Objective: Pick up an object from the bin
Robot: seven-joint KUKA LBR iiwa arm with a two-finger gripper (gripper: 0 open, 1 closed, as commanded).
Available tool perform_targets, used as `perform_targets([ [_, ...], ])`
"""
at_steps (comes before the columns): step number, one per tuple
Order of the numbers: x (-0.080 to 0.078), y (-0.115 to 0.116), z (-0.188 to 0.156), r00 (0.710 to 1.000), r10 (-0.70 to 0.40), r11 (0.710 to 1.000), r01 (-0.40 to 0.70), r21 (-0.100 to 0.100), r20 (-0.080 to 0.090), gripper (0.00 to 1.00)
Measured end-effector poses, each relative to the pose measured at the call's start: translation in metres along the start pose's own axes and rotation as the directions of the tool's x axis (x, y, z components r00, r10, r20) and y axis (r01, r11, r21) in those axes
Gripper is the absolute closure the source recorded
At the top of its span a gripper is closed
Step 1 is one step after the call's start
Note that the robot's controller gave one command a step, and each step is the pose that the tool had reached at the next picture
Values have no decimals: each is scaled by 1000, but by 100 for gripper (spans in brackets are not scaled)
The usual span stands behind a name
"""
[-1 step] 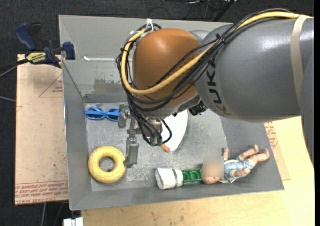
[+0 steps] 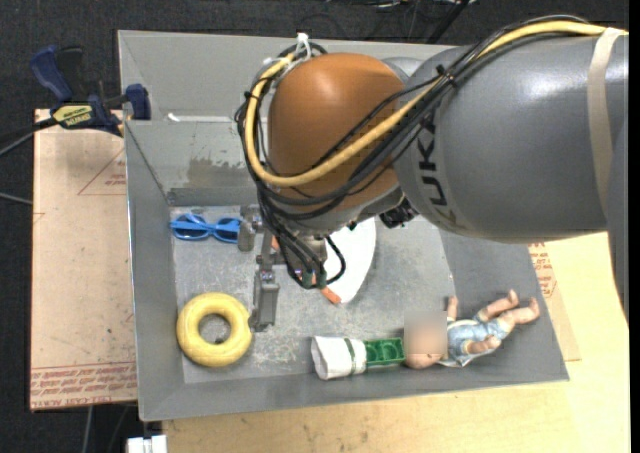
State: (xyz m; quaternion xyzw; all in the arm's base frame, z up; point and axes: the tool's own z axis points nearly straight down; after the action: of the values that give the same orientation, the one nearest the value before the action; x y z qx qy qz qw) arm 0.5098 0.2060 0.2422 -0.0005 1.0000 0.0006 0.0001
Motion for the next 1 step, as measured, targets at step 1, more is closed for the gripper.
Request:
perform_targets([
  [1,3,5,34,999,-53,999,53,-2,6,0],
])
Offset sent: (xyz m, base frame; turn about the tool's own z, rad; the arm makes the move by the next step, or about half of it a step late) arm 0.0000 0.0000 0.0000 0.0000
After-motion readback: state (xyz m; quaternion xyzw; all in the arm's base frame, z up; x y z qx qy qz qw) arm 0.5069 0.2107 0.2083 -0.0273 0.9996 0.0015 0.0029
